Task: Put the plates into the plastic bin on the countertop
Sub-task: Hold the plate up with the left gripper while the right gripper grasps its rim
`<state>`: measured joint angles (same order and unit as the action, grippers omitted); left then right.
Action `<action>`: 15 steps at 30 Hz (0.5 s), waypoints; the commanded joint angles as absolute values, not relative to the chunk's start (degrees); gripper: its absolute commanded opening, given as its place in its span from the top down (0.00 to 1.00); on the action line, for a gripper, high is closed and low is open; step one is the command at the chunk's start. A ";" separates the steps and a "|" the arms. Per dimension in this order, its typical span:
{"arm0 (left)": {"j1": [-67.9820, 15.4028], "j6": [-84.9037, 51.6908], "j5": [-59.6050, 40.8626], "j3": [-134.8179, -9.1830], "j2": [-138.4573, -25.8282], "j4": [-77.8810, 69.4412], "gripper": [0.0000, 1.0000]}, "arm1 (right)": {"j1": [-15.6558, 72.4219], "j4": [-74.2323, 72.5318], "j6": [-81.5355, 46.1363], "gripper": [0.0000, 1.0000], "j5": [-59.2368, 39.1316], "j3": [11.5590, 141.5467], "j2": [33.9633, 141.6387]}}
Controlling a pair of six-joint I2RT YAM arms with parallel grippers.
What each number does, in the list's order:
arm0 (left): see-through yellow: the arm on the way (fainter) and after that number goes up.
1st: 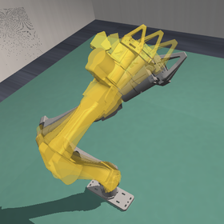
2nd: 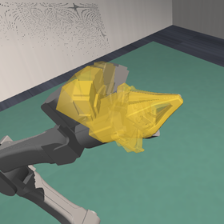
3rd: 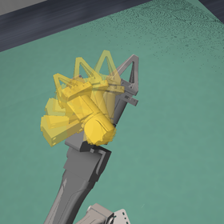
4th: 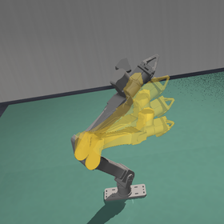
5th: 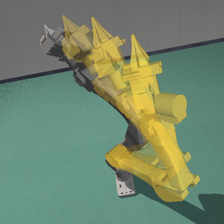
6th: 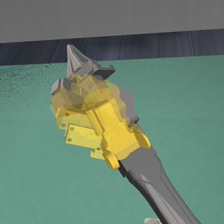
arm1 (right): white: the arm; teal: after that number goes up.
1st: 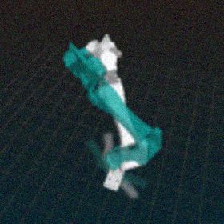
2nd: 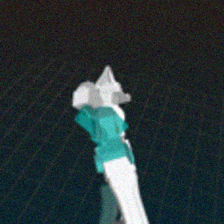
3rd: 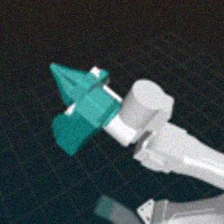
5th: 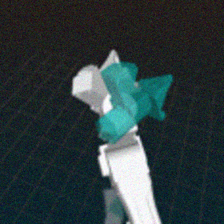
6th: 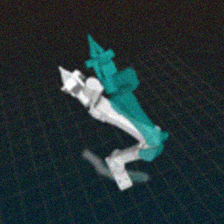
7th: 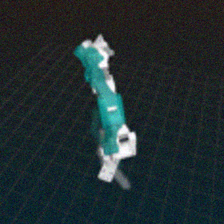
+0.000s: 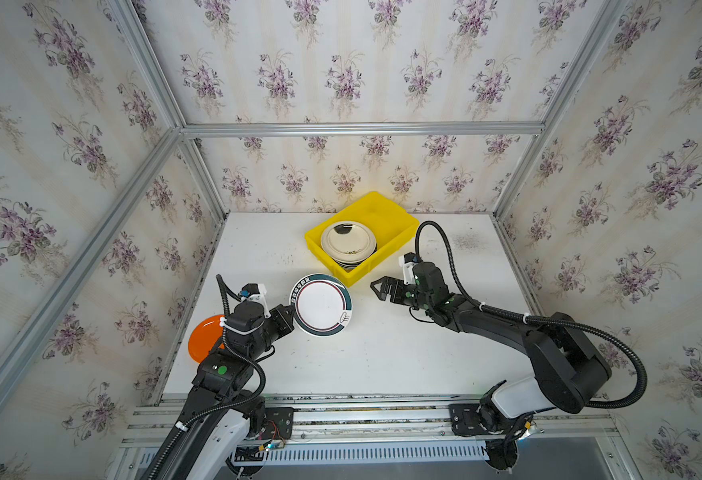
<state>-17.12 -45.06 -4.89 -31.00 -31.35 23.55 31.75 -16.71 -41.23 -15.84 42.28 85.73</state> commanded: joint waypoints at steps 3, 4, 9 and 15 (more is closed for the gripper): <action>-17.05 -42.36 -6.43 -33.79 -31.46 21.97 1.00 | 31.74 -22.32 -42.69 0.01 -21.34 43.41 86.37; -17.06 -42.43 -6.65 -33.84 -31.51 21.68 1.00 | 31.77 -22.62 -42.93 0.01 -21.72 43.55 86.49; -17.05 -42.29 -7.26 -33.14 -33.63 19.18 1.00 | 31.77 -25.23 -45.24 0.07 -22.77 43.77 87.27; -17.05 -40.86 -9.82 -33.88 -39.25 15.92 1.00 | 31.76 -31.90 -50.09 0.11 -25.10 41.89 87.62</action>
